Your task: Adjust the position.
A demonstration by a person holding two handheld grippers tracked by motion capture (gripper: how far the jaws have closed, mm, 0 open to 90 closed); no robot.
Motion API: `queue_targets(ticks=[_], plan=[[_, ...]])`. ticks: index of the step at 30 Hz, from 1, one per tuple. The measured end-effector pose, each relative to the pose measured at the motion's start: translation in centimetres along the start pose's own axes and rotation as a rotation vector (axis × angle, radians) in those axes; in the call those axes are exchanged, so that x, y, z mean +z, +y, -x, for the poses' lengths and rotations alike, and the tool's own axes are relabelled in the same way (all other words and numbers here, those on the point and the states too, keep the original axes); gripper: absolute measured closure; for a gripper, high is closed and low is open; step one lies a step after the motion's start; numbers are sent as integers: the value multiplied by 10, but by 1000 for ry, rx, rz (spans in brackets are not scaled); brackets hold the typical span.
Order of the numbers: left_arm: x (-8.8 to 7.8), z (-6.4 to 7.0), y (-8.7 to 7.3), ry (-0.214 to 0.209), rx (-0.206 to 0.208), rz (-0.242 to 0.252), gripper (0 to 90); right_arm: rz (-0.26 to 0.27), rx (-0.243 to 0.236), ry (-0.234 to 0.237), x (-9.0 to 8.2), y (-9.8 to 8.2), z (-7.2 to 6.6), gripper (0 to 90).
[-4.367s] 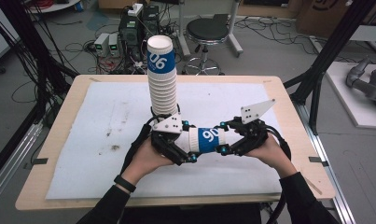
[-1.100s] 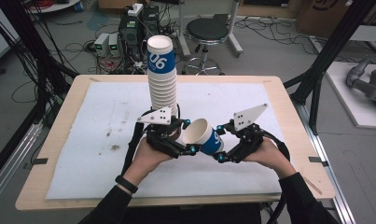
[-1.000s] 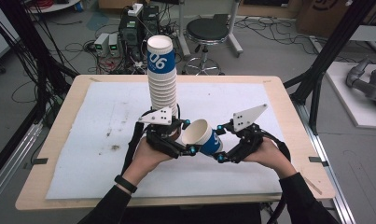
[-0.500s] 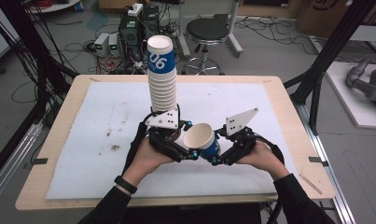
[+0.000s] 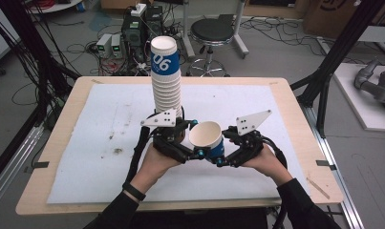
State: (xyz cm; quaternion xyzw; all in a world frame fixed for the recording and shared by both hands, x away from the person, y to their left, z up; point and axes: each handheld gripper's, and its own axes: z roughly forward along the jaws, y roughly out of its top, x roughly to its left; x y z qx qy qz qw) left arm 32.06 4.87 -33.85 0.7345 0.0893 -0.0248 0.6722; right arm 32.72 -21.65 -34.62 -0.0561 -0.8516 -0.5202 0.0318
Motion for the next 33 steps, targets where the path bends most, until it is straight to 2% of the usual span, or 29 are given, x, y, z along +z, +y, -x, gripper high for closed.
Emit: queue_targets(ticks=[4,14,20,21,24,28,33], plan=[[0,0,-1,-7,5,18,198,17,8,3,3,-1,0,296],[-1,0,-1,-7,15,7,234,7,6,0,6,-1,0,298],[0,1,1,-6,34,-30,236,-3,-5,-2,8,-2,-1,287],[0,2,2,-3,34,-39,237,-9,-7,-3,8,-2,-1,277],[-1,4,5,18,68,-79,238,-19,-9,-5,10,-3,-2,247],[-1,5,7,35,84,-109,238,-18,0,-17,9,-3,-1,222],[-1,4,8,43,87,-146,242,-25,1,-22,10,-3,-1,211]])
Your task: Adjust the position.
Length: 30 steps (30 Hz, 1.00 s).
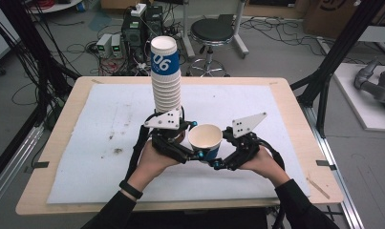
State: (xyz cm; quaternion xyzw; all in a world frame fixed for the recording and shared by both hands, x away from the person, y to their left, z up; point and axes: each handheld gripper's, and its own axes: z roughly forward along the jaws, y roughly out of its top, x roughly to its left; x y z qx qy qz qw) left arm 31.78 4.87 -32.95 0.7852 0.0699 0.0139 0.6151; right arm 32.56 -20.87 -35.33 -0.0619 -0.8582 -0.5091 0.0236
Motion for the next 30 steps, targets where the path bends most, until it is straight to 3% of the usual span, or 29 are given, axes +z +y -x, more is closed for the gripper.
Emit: queue_targets(ticks=[8,16,25,30], plan=[[2,0,1,-10,-7,-27,243,26,20,1,8,-1,-1,209],[3,0,1,-12,-14,-10,243,124,71,33,6,-2,2,214],[4,-1,0,-12,-27,-16,222,143,78,40,7,-3,3,247],[3,0,1,-5,-29,6,184,144,78,42,6,-3,3,247]])
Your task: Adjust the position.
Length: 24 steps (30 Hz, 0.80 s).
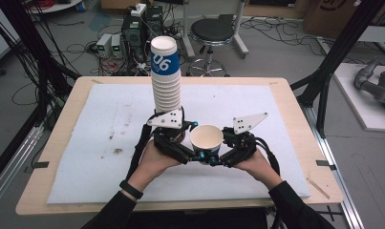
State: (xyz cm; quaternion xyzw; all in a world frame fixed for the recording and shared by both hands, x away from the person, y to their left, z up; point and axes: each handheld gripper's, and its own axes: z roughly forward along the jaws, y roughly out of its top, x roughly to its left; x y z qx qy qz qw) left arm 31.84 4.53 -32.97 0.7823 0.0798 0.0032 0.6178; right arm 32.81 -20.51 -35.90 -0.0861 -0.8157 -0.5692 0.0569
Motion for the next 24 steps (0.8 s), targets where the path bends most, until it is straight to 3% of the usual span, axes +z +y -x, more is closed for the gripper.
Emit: queue_targets(ticks=[5,12,24], plan=[[-6,0,1,3,4,35,144,4,-4,-10,-3,0,0,248],[-14,-1,-1,18,-2,74,121,49,-6,-30,-14,4,1,248],[-11,-2,-6,34,-8,59,114,104,15,-57,-33,10,4,249]])
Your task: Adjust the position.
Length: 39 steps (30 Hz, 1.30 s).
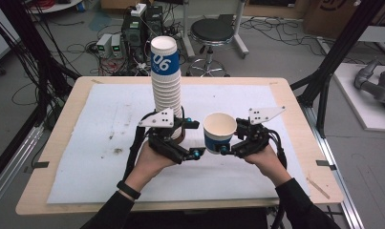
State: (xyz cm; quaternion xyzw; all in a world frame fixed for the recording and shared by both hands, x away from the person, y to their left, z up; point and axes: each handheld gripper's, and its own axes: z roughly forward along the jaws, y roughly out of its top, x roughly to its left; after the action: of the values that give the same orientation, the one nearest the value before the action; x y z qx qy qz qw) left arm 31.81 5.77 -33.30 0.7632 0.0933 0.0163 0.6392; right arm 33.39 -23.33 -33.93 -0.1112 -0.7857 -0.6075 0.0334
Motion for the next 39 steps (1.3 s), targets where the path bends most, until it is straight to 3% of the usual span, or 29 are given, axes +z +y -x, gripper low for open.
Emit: queue_targets(ticks=[20,32,39], plan=[[17,-1,-14,13,-23,-44,114,41,0,9,-3,6,-4,249],[28,1,-19,0,-32,-46,122,30,0,30,3,6,-7,249],[30,0,-21,-18,-37,-35,196,26,2,42,8,5,-9,249]])
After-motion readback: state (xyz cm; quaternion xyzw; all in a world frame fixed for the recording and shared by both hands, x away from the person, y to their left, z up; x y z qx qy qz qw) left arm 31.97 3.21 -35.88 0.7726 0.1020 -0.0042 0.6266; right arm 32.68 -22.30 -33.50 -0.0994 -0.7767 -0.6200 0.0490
